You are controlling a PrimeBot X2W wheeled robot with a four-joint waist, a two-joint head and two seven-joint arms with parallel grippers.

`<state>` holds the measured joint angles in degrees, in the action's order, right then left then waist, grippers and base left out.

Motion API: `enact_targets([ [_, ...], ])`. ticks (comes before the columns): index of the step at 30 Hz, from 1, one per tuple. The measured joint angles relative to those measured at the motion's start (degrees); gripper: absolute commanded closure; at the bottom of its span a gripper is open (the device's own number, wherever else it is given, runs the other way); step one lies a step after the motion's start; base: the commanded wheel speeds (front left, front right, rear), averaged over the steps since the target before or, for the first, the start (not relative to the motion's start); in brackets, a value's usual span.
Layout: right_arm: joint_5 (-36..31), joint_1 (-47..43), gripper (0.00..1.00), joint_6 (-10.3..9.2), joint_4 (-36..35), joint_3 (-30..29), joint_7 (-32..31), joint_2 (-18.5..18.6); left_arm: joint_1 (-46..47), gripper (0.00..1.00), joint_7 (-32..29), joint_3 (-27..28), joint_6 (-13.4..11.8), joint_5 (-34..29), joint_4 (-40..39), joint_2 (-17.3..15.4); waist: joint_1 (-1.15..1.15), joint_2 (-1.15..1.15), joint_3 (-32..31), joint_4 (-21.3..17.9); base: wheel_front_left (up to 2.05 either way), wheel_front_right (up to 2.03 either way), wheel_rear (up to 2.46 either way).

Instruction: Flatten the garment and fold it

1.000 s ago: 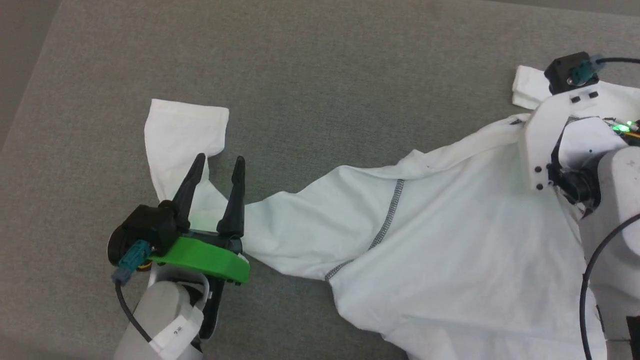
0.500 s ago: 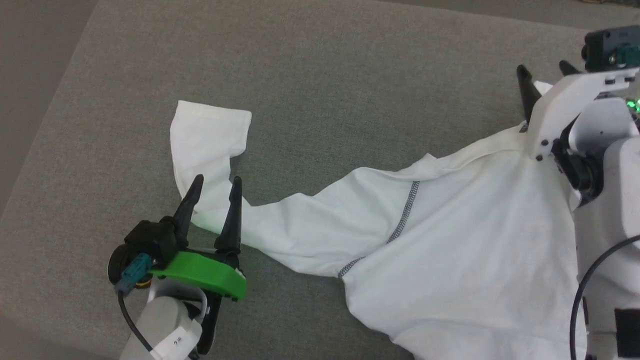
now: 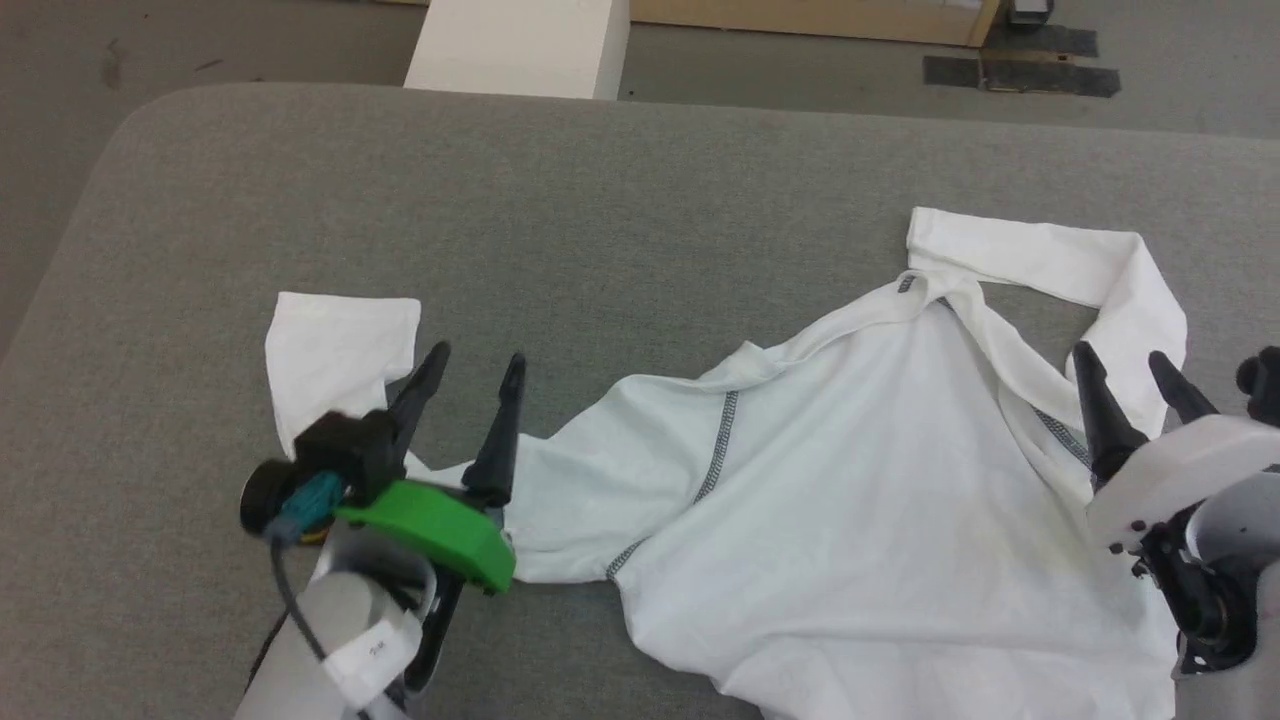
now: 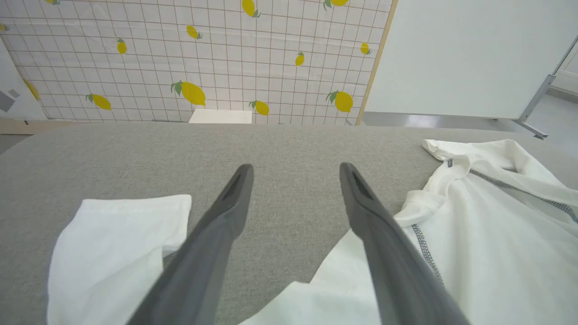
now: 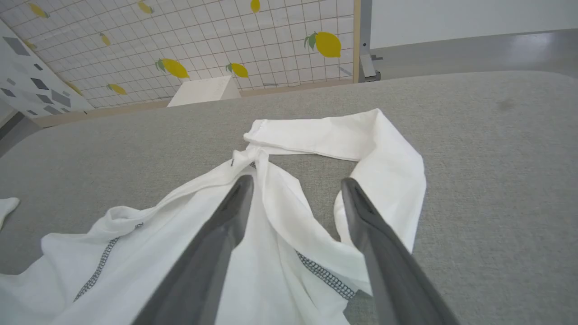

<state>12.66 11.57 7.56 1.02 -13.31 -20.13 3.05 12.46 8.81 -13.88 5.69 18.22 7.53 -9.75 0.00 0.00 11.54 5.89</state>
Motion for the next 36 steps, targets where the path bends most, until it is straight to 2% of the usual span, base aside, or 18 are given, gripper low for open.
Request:
enact_targets([
  [1,0.73,-0.51,0.00,0.00,-0.74,-0.30,0.03,-0.01,1.59,0.00,-2.09,-0.86,0.34,0.05,-0.11,-0.20,0.00,0.00,-0.10,-0.37,0.00,0.00,0.00],
  [4,2.24,-1.31,0.00,0.00,-2.65,-0.89,0.34,-0.01,8.19,0.00,-14.60,-5.77,1.20,2.30,1.36,-0.97,0.00,0.00,-0.01,-1.56,0.00,0.00,0.00],
  [7,2.55,-1.32,0.00,0.00,-3.91,-0.42,0.34,-0.03,14.22,0.00,-30.83,-11.17,1.40,5.64,4.44,-1.67,0.00,0.00,0.60,-2.82,0.00,0.00,0.00],
  [9,2.77,-1.32,0.00,0.00,-4.48,0.16,0.33,-0.04,16.90,0.00,-39.52,-13.68,1.42,6.81,6.32,-2.68,0.00,0.00,1.18,-3.61,0.00,0.00,0.00],
  [13,3.69,-1.31,0.00,0.00,-5.13,0.87,0.52,-0.12,20.57,0.00,-46.53,-14.62,1.58,8.90,8.44,-4.07,0.00,0.00,2.64,-5.62,0.00,0.00,0.00],
  [20,4.66,-1.37,0.00,0.00,-5.33,0.42,1.60,-0.13,21.13,0.00,-49.26,-14.26,0.02,9.03,12.66,-5.65,0.00,0.00,5.50,-8.97,0.00,0.00,0.00],
  [21,4.66,-1.43,0.00,0.00,-5.33,0.22,1.76,-0.12,21.11,0.67,-49.67,-14.06,0.03,9.78,12.55,-5.52,0.00,0.00,5.80,-9.25,0.00,0.00,0.00],
  [22,4.66,-1.57,0.00,0.00,-5.33,0.00,2.01,-0.12,21.08,0.94,-49.65,-13.73,0.05,10.92,12.26,-5.41,0.00,0.00,6.18,-9.52,0.00,0.00,0.00],
  [23,4.66,-1.72,0.00,0.00,-5.32,-0.25,2.02,-0.12,20.97,1.00,-49.33,-13.39,0.08,11.89,11.94,-5.39,0.00,0.00,6.54,-9.71,0.00,0.00,0.00],
  [27,4.26,-2.30,0.00,0.00,-5.28,-0.62,2.00,-0.12,18.91,1.00,-44.52,-11.31,0.27,13.92,11.06,-4.64,0.00,0.00,7.17,-9.54,0.00,0.00,0.00],
  [30,1.10,-2.29,0.00,0.00,-6.31,0.66,1.18,-0.11,15.95,1.00,-38.74,-8.18,-1.19,15.89,9.68,-3.82,0.00,0.00,7.06,-8.91,0.00,0.00,0.00],
  [32,-1.24,-2.23,0.00,0.00,-7.43,2.24,-0.10,-0.11,14.17,1.00,-35.61,-6.09,-2.24,16.55,8.28,-3.68,0.00,0.00,6.92,-8.44,0.00,0.00,0.00],
  [36,-7.48,-1.55,0.00,0.00,-7.68,9.46,-4.88,0.73,11.21,1.00,-30.78,-2.86,-4.26,17.03,4.58,-3.78,0.00,0.00,6.59,-7.43,0.00,0.00,0.00],
])
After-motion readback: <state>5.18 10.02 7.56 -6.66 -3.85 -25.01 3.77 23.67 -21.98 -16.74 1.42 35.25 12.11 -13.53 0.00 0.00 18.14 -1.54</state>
